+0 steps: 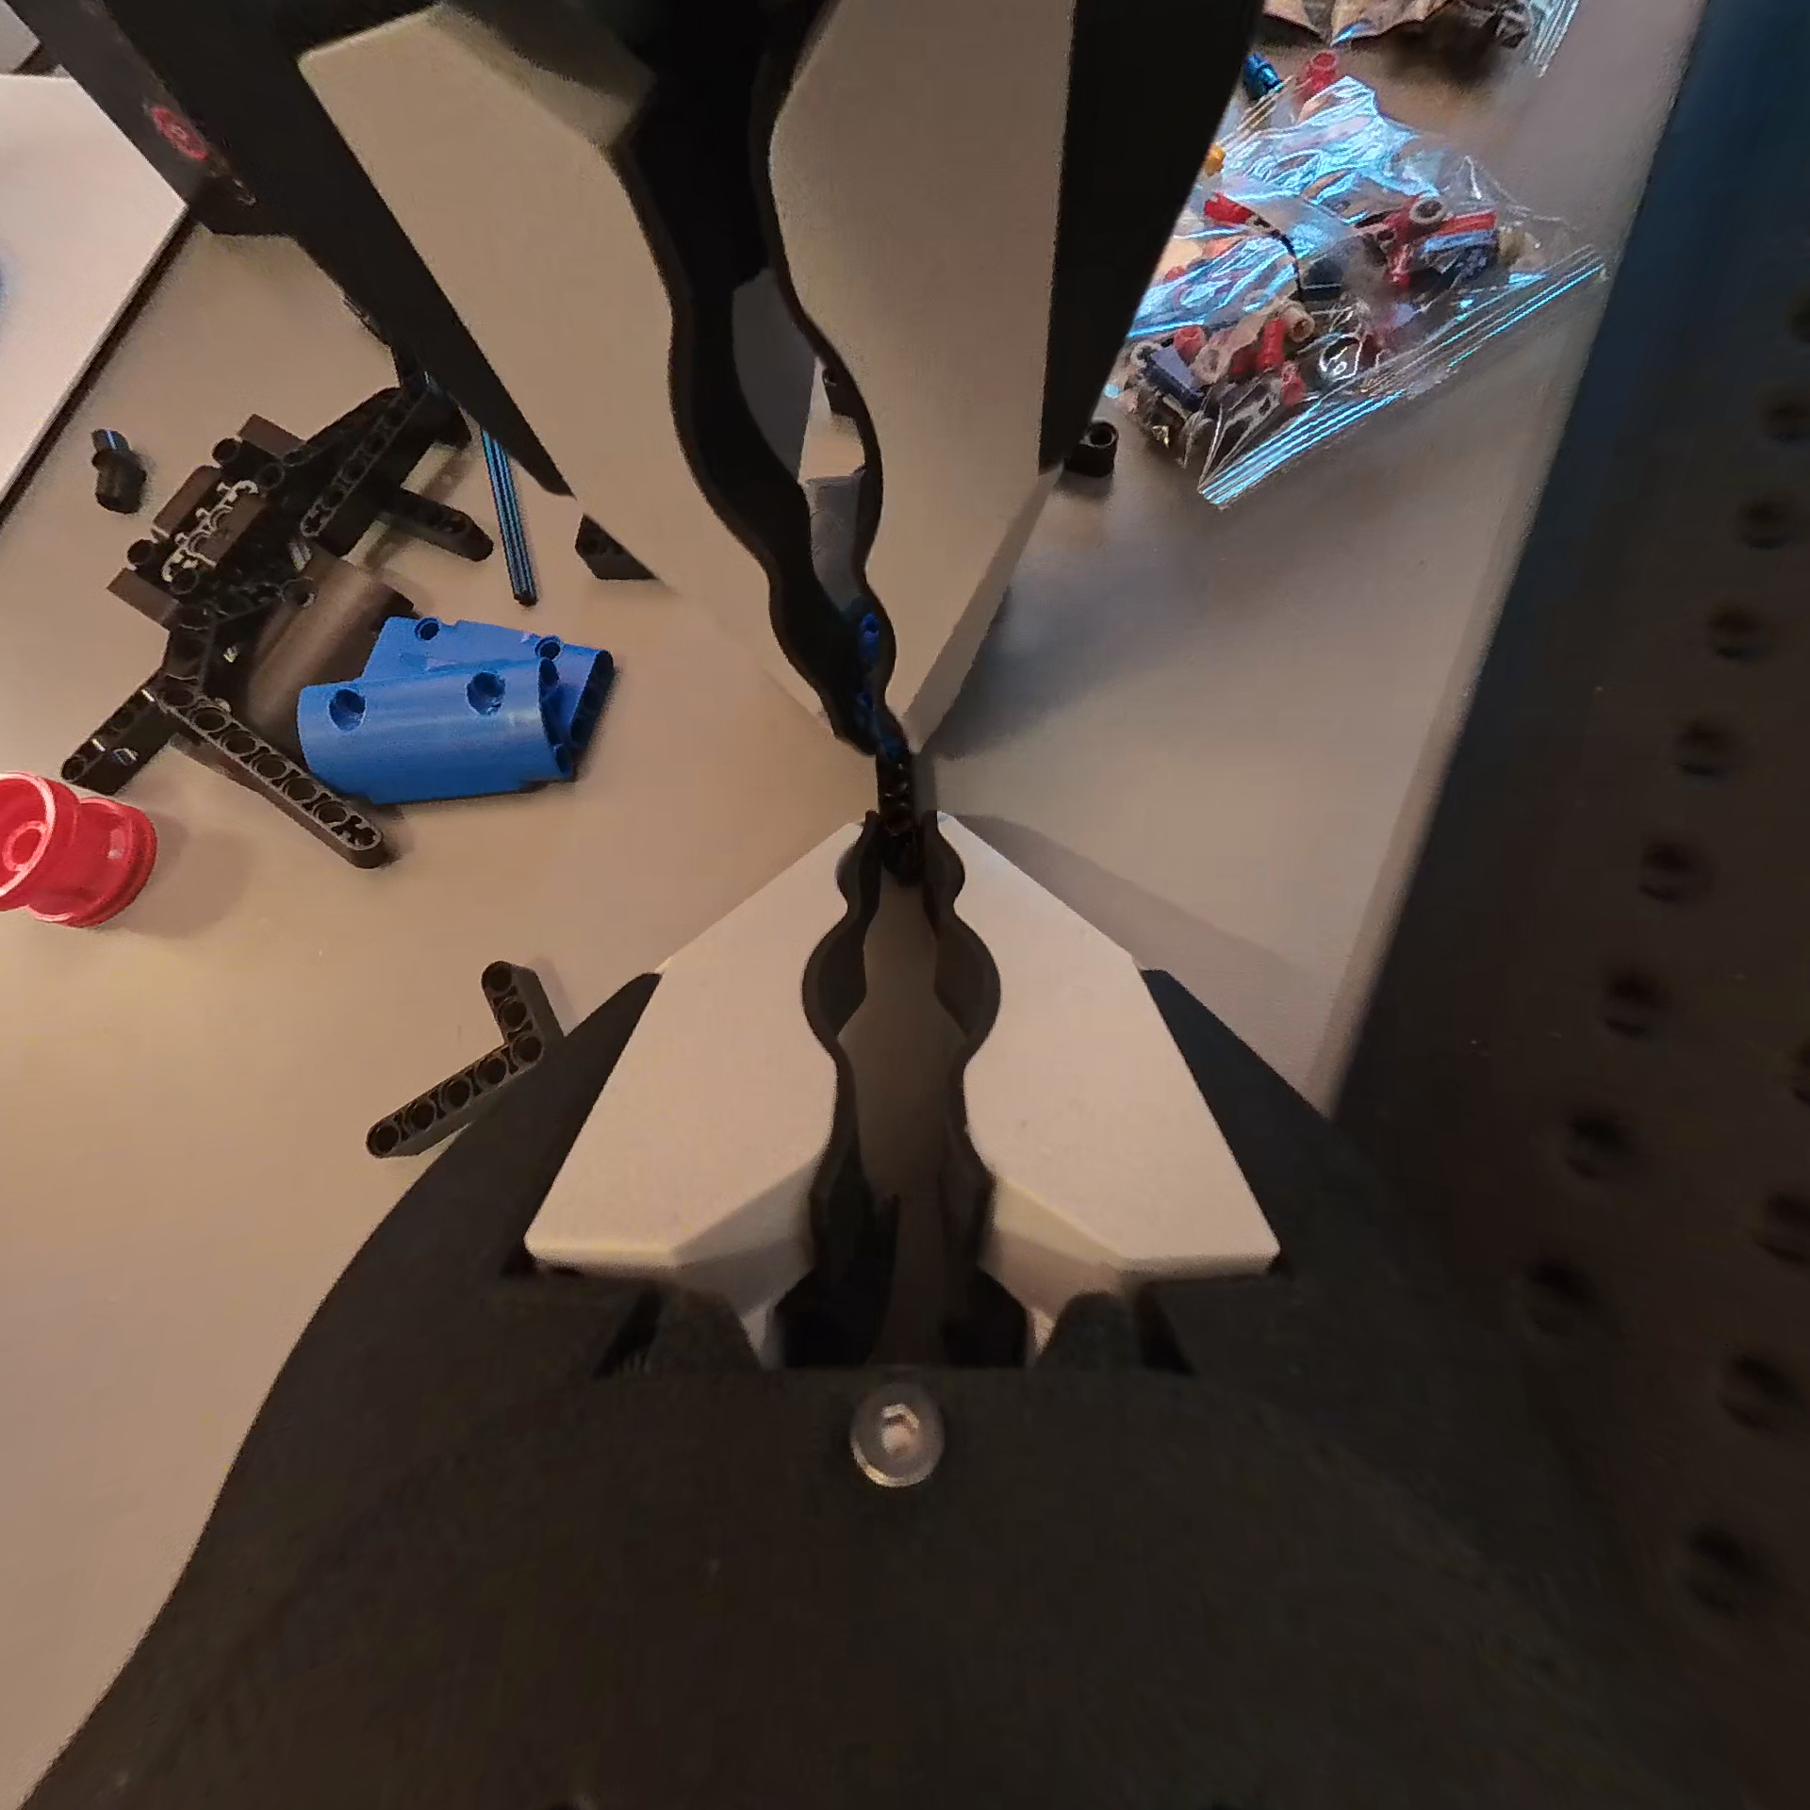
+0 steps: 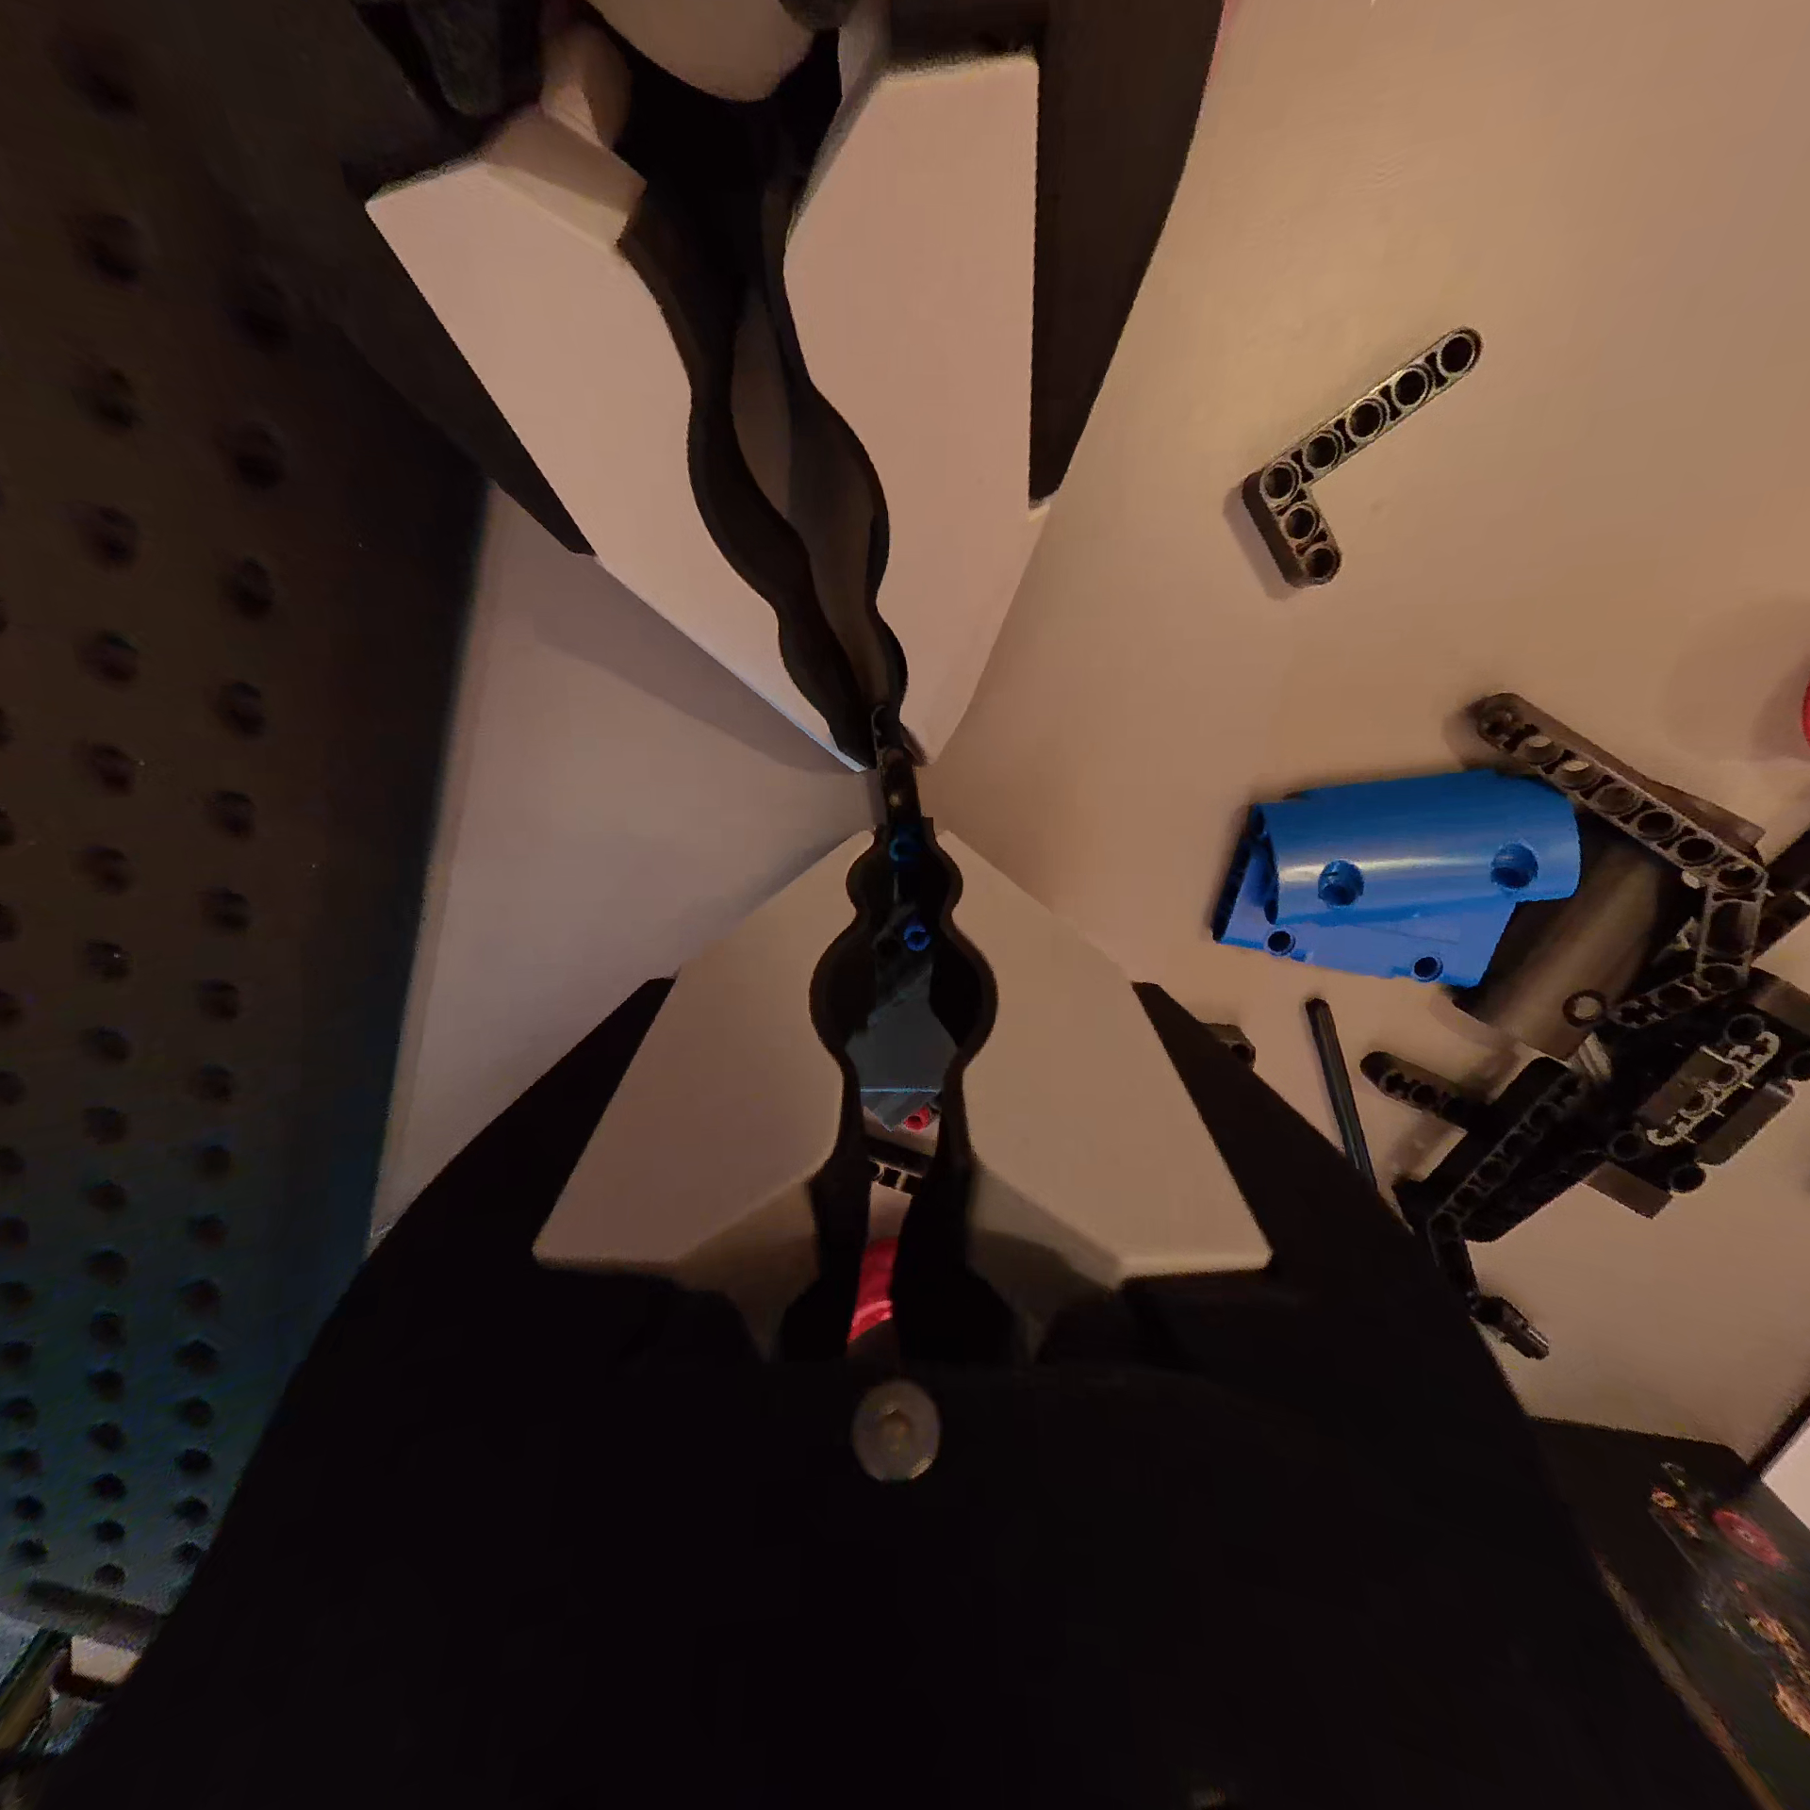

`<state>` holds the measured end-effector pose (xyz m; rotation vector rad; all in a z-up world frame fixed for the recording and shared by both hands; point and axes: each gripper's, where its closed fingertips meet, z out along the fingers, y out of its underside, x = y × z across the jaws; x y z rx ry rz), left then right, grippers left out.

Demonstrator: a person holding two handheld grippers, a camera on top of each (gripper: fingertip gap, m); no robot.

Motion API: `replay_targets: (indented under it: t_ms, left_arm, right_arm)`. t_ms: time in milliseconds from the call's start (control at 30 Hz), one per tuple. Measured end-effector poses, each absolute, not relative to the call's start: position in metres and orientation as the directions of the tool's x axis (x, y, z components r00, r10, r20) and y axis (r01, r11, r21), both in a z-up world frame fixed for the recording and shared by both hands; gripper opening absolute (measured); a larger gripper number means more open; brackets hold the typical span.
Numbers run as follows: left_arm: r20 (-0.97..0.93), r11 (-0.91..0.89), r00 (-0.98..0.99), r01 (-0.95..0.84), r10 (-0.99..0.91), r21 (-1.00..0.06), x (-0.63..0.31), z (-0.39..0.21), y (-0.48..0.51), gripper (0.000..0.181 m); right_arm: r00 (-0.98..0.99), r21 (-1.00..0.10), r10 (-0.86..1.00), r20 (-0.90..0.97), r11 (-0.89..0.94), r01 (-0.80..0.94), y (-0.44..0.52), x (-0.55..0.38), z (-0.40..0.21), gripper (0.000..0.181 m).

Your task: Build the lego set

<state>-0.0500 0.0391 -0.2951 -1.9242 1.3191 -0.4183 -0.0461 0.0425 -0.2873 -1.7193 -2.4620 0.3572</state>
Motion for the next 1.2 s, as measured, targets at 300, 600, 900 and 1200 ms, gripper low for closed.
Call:
replay_targets:
  t_ms: [300,600,900,1200]
  left_arm:
    - [-0.124,-0.190,0.406,-0.649,-0.905,-0.736,-0.050,-0.296,0.039,0.006]
    - [-0.132,-0.179,0.398,-0.653,-0.908,-0.735,-0.049,-0.296,0.039,0.006]
    - [-0.177,-0.150,0.400,-0.661,-0.899,-0.735,-0.050,-0.294,0.041,0.012]
    - [-0.557,0.189,0.447,-0.635,-0.700,-0.749,-0.043,-0.229,0.057,0.021]
  right_arm:
    - [-0.326,-0.337,0.945,-0.008,0.304,0.891,0.041,-0.047,-0.291,0.001]
    - [-0.259,-0.376,0.965,0.046,0.257,0.890,0.043,-0.039,-0.289,0.002]
    - [-0.166,-0.599,0.986,-0.009,0.127,0.791,0.042,-0.047,-0.266,0.002]
    - [0.017,-0.824,0.938,-0.347,-0.314,0.472,0.051,-0.056,-0.217,0.003]
